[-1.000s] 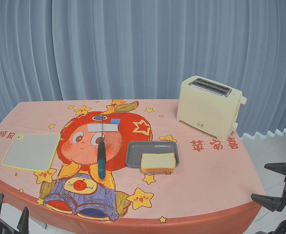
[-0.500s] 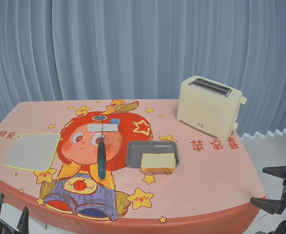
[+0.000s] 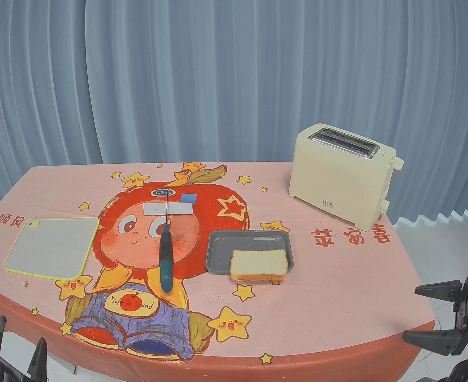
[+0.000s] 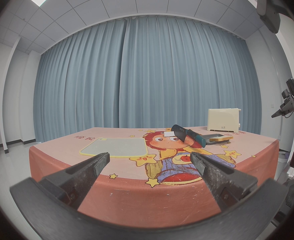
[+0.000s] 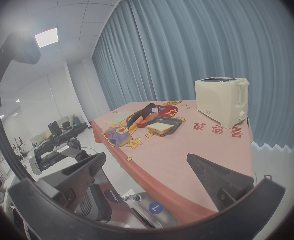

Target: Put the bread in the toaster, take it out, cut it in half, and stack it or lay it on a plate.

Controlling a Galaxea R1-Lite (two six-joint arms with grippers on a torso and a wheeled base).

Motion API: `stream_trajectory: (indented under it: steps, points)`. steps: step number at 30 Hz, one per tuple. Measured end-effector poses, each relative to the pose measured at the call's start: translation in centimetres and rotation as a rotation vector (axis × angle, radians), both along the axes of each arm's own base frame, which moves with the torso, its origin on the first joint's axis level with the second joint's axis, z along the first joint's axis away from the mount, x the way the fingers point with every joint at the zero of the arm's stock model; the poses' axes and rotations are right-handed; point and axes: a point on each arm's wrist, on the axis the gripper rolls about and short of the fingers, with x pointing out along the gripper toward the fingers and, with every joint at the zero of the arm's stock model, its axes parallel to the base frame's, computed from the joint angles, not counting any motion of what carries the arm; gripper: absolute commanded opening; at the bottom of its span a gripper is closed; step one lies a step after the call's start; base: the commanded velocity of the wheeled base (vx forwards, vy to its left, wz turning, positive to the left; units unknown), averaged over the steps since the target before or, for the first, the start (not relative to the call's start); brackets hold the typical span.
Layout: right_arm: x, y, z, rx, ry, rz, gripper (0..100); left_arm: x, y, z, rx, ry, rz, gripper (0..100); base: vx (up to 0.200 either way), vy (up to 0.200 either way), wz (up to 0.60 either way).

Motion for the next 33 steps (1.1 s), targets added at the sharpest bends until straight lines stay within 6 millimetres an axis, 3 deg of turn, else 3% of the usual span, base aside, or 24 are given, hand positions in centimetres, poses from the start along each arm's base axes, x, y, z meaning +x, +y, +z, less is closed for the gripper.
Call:
stream_trajectory:
  steps: [23,33]
  points:
    - [1.5,2.1,-0.2,0.164,0.246,-0.030,100,0.0,0.0,0.0,0.000,0.000,0.000,100,0.000,0.000,0.00]
    - [2.0,4.0,0.1,0.294,0.410,-0.017,100,0.0,0.0,0.0,0.000,0.000,0.000,100,0.000,0.000,0.00]
